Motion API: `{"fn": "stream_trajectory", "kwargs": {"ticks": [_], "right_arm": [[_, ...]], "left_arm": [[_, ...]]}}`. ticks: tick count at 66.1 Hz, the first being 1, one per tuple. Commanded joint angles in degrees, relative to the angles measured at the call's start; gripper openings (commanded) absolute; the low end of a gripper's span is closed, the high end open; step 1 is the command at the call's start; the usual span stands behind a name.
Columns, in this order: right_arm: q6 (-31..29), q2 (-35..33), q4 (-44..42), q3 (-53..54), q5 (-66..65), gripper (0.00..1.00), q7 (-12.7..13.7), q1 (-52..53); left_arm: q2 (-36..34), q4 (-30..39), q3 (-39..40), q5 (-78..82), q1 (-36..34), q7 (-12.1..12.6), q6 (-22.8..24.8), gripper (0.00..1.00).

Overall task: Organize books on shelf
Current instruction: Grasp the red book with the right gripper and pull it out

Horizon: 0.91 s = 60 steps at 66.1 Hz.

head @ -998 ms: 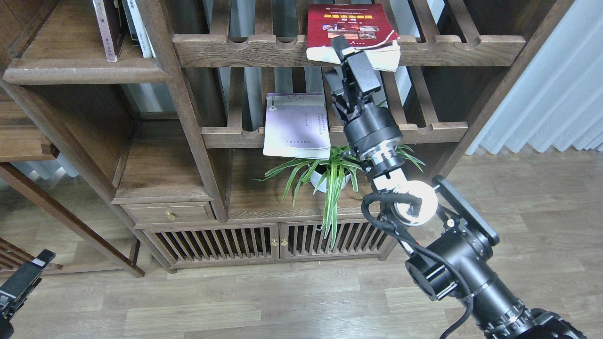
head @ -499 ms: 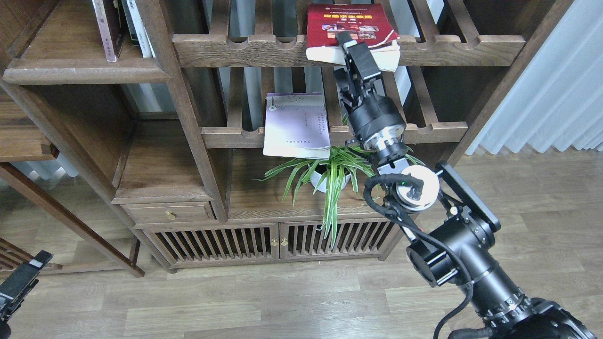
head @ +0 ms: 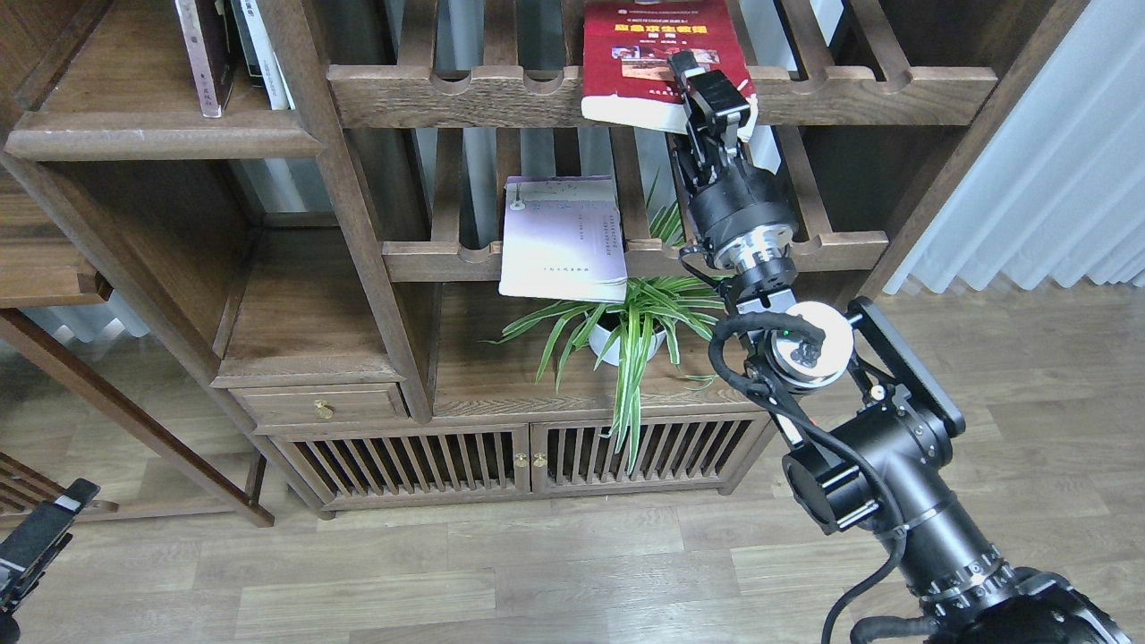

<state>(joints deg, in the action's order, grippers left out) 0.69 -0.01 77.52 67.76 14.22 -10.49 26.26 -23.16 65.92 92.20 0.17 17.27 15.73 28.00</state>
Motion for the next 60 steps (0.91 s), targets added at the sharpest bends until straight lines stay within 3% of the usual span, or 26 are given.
{"fn": "stream_trajectory", "kwargs": {"ticks": [1,13,25,42,46,52,60], "right_arm": [[-1.1,0.0,0.3,-0.3,0.1,0.03,1.9,0.0],[-6.0,0.0,3.4,0.4,0.5,0.03,1.9,-0.6],[-9.6,0.0,7.8,3.0,0.6,0.03,2.0,-7.5],[-24.7,-10.9,10.9,4.7,6.6,0.03,2.7,-21.6],[-28.7,-15.0,10.9,4.2,9.1,0.03,4.0,-26.4],[-28.7,-19.0,10.7,4.7,10.7,0.03,7.1,-32.6],[-28.7,-21.3,9.7,5.3,11.3,0.03,9.2,-38.2]], "left_arm": [[1.5,-0.1,0.1,0.0,0.3,-0.1,0.0,1.00],[1.9,-0.7,0.1,0.0,-0.9,0.0,0.0,1.00],[1.8,-5.3,-0.3,0.0,-5.0,0.2,0.0,1.00],[5.1,-6.9,-6.1,-2.3,-14.1,0.1,0.0,1.00],[7.1,-6.9,-8.0,-2.3,-16.2,0.2,0.0,1.00],[10.1,-6.9,-11.2,-2.3,-19.1,0.2,0.0,1.00],[13.1,-6.9,-15.3,-2.3,-19.9,0.2,0.0,1.00]]}}
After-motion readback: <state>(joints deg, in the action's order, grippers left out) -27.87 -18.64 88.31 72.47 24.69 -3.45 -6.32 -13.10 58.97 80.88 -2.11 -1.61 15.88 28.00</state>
